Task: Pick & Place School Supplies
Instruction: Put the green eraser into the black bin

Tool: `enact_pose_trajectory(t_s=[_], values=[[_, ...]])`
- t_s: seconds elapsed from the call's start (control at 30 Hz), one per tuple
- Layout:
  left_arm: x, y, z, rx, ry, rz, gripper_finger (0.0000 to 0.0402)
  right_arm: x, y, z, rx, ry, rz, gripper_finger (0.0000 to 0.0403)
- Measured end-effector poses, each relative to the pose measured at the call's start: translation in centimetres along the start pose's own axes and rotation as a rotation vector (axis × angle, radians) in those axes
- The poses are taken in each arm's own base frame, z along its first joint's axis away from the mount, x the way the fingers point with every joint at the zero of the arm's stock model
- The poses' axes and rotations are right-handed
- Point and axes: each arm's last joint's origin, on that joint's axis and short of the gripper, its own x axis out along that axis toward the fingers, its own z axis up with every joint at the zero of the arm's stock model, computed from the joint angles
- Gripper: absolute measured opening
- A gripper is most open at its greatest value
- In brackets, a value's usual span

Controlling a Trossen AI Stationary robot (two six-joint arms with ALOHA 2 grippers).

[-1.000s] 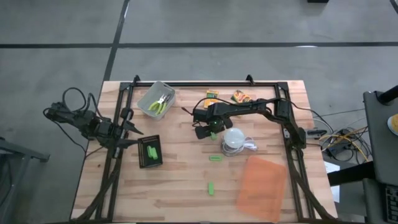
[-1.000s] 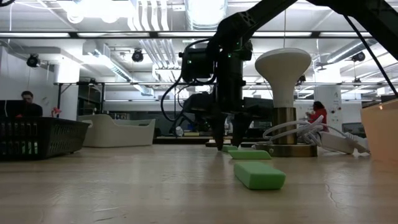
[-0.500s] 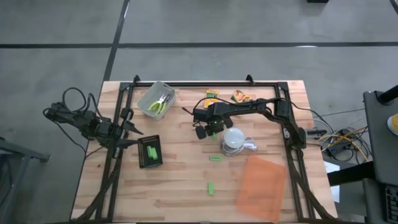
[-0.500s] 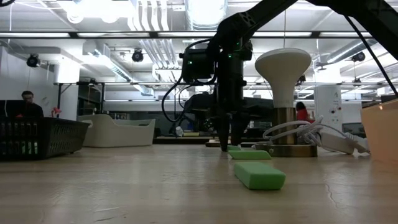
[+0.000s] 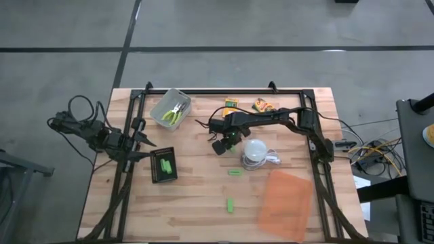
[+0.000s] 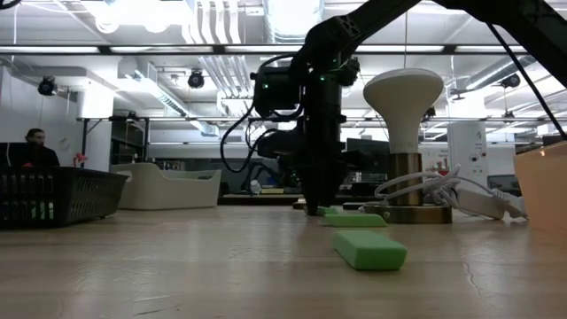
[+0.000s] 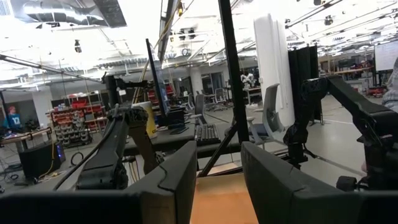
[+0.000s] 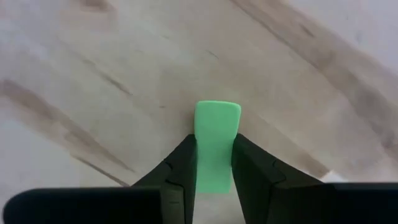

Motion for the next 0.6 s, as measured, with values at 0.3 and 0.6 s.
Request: enact_pose_trajectory(t_s=[0.3, 0.6], values=[[0.0, 0.0, 0.0, 0.000, -0.001, 0.000, 0.0133, -5.6, 0.3, -0.2, -0.126, -0.153, 0.037, 0.0099], [0.0, 0.0, 0.0, 0.000, 0.003, -0.001, 0.0133, -16.7, -0.2, -3.4, -0.444, -0.476, 0.183, 0.0093]])
